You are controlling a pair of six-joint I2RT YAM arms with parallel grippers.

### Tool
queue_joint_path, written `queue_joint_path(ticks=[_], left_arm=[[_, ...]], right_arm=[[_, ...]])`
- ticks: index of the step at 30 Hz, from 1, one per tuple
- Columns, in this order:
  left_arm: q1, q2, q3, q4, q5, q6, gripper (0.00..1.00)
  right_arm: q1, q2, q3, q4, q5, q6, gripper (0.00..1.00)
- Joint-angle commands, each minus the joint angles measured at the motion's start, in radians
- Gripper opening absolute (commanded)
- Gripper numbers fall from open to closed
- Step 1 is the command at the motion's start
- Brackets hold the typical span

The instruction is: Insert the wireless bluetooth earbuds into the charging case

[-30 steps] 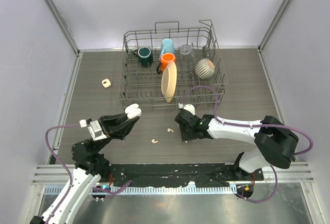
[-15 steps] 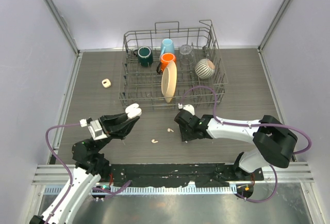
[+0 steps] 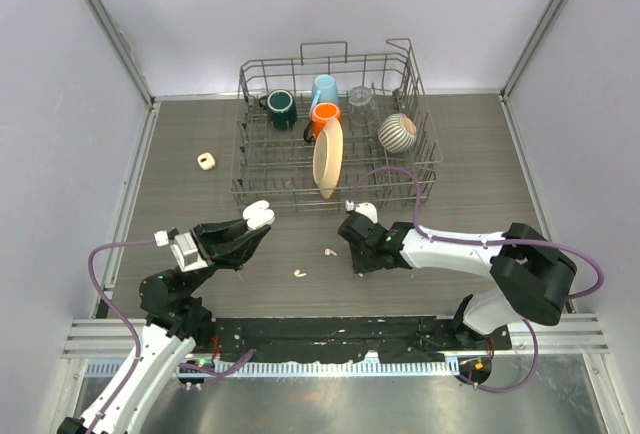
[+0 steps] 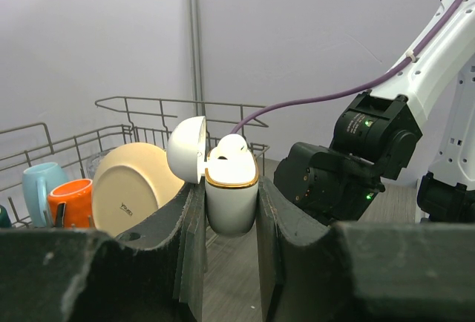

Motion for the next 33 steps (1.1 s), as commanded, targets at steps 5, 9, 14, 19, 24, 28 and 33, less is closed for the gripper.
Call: queue_joint_path(ticks=[5, 9, 14, 19, 24, 28, 33], left_arm=[[-0.002, 0.004, 0.025, 0.047, -0.012, -0.004, 0.0], [0.0, 0.007, 0.021, 0.063, -0.033, 0.001, 0.0], [0.0, 0.026, 0.019, 0.093, -0.036, -0.002, 0.0], [-0.002, 0.061, 0.015, 0.13, -0.032, -0.013, 0.0], [-0.002, 0.083, 0.021, 0.153, -0.03, -0.015, 0.0], [0.0, 0.098, 0.024, 0.162, -0.029, -0.015, 0.0], [-0.002, 0.118, 0.027, 0.182, -0.025, -0.018, 0.0]], right_arm=[[0.007, -0.152, 0.051, 0.054, 0.073, -0.02, 0.06], [0.015, -0.319, 0.08, 0.22, 0.097, -0.068, 0.04], [0.085, -0.448, 0.109, 0.577, 0.169, -0.163, 0.01], [0.205, -0.406, 0.164, 0.834, 0.22, -0.252, 0.01], [0.245, -0.326, 0.158, 1.133, 0.206, -0.267, 0.01], [0.273, -0.277, 0.154, 1.268, 0.169, -0.282, 0.01], [0.308, -0.228, 0.161, 1.34, 0.146, -0.325, 0.01]])
